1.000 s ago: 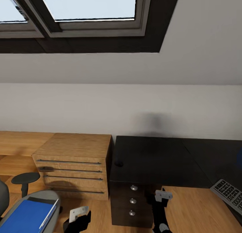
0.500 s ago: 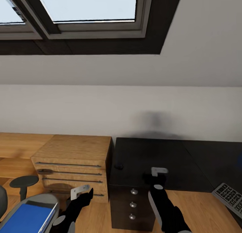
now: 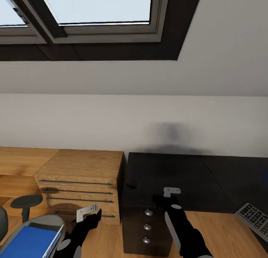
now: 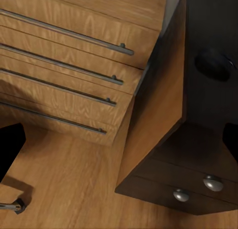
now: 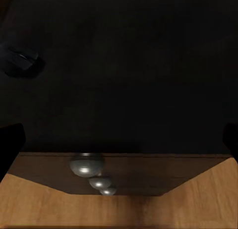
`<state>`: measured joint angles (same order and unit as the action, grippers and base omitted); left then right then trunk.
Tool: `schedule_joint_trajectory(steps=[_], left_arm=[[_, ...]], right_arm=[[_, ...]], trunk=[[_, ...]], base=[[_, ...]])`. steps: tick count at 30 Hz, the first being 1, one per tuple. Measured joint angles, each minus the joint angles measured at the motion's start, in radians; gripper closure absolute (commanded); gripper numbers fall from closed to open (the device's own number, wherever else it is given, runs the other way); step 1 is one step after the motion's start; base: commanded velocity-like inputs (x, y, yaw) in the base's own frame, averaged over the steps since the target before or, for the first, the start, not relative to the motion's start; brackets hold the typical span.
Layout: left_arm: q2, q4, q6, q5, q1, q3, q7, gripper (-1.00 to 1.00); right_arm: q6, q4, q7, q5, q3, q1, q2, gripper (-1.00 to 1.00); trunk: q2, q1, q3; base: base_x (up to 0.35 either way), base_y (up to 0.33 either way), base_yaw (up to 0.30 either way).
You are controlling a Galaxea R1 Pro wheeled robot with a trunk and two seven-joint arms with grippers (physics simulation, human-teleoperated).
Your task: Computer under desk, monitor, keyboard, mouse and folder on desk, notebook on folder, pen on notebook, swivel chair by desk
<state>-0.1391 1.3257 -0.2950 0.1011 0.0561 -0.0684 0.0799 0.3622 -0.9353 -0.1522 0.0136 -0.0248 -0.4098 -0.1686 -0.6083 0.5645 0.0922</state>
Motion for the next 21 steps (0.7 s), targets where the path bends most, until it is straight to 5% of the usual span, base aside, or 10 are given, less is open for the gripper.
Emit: schedule_joint_trajectory(steps=[12,21], left_arm=[[0.000,-0.002,-0.002,0.000,0.000,0.000,0.000,-1.00],[-0.001,-0.014,-0.002,0.001,0.000,0.000,0.001,-1.00]], right_arm=[[-0.003,0.005,0.001,-0.004,-0.004,0.003,0.000,-1.00],[-0.004,0.006,0.003,-0.003,-0.004,0.004,0.000,-1.00]], trunk=[[0.000,0.000,0.000],[0.000,0.000,0.001]], base=[[0.271,0.000,0.153],[0.091,0.000,0.258]])
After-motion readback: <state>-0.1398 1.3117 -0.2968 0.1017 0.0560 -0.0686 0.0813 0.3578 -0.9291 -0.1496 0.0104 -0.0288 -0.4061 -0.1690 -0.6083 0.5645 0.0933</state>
